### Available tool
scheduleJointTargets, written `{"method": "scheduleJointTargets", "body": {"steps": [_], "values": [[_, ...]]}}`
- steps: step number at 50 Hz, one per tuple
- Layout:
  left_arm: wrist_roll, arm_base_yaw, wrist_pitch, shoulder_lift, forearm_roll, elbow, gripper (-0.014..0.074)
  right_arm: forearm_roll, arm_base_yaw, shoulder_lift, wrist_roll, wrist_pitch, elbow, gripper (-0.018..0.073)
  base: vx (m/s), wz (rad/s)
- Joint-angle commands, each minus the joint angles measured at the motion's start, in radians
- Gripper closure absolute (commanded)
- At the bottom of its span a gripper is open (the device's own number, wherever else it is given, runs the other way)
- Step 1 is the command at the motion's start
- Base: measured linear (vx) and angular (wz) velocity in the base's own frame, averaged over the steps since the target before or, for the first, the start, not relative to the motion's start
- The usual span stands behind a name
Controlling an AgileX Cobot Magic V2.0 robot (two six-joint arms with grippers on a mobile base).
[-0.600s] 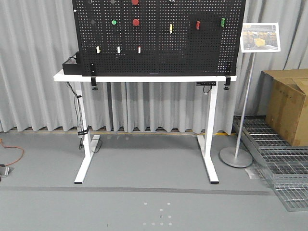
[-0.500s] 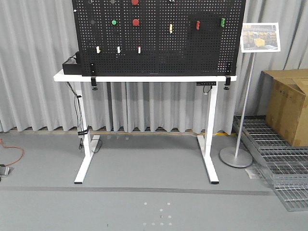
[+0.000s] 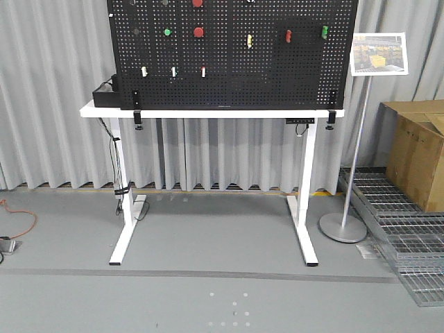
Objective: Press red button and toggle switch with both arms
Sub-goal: 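Drive the base forward up to the black pegboard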
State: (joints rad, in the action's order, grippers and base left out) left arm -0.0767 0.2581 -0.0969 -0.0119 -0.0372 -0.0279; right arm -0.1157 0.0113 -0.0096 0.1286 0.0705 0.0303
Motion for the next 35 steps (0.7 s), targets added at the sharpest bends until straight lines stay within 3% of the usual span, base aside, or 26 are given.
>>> {"method": "scheduleJointTargets", "body": {"steps": [1,15,35], "values": [[0.01,-0.002,0.079,-0.014,-0.003,-0.026,0.0594,-0.011,-0.005,-0.018,-0.002,-0.083,0.012,0.0562,0.04,0.01],[0.01,-0.002,0.079,-0.014,-0.003,-0.026,0.0594,-0.011,-0.005,-0.018,-0.002,-0.081,0.012,0.0562,0.16,-0.02],[0.01,-0.001,0.079,-0.014,-0.003,-0.026,0.0594,-0.011,-0.005,-0.018,-0.002,-0.081,0.012,0.0562,0.37,0.02]]}}
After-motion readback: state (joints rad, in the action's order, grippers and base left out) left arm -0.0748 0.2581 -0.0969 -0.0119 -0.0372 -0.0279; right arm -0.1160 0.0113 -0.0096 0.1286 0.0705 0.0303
